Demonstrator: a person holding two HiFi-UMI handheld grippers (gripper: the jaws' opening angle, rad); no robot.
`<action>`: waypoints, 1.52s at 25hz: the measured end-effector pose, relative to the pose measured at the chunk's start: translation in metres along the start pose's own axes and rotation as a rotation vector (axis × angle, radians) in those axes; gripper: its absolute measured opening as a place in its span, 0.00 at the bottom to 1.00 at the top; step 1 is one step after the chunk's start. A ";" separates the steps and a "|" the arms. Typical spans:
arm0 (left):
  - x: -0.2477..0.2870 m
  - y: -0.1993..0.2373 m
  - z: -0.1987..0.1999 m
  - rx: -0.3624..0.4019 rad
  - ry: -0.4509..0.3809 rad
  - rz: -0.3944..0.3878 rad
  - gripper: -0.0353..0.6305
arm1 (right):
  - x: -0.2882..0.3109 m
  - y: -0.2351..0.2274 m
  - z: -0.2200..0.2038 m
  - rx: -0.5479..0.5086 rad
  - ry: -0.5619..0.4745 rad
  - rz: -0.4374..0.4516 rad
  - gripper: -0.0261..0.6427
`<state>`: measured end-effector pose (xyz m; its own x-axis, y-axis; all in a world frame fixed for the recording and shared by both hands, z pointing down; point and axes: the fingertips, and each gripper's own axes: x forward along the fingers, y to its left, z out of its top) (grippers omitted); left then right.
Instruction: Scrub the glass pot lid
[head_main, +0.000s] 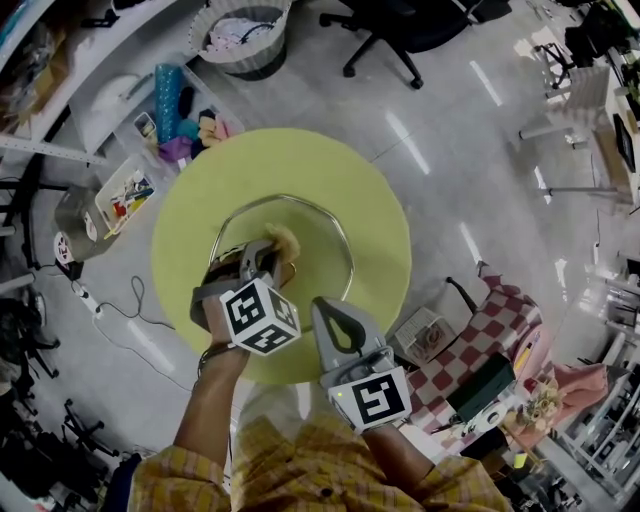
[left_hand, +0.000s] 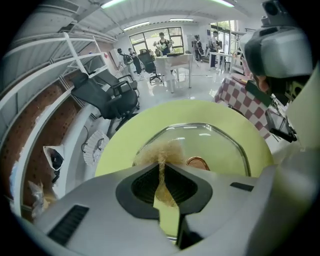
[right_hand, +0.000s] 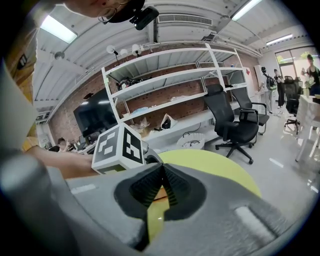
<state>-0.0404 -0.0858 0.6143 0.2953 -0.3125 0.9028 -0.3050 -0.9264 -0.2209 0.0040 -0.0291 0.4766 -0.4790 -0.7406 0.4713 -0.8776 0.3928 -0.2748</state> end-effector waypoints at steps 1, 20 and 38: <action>0.004 -0.001 -0.001 0.001 0.007 -0.007 0.11 | 0.001 0.000 -0.001 0.004 0.009 0.001 0.03; 0.045 -0.012 -0.006 0.048 0.094 -0.163 0.11 | 0.007 -0.013 -0.022 0.024 0.049 -0.019 0.03; 0.059 -0.011 0.010 0.177 0.118 -0.132 0.11 | -0.001 -0.029 -0.015 0.041 0.012 -0.042 0.04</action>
<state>-0.0102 -0.0967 0.6663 0.2106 -0.1693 0.9628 -0.1043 -0.9832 -0.1501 0.0297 -0.0312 0.4966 -0.4424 -0.7494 0.4927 -0.8954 0.3386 -0.2891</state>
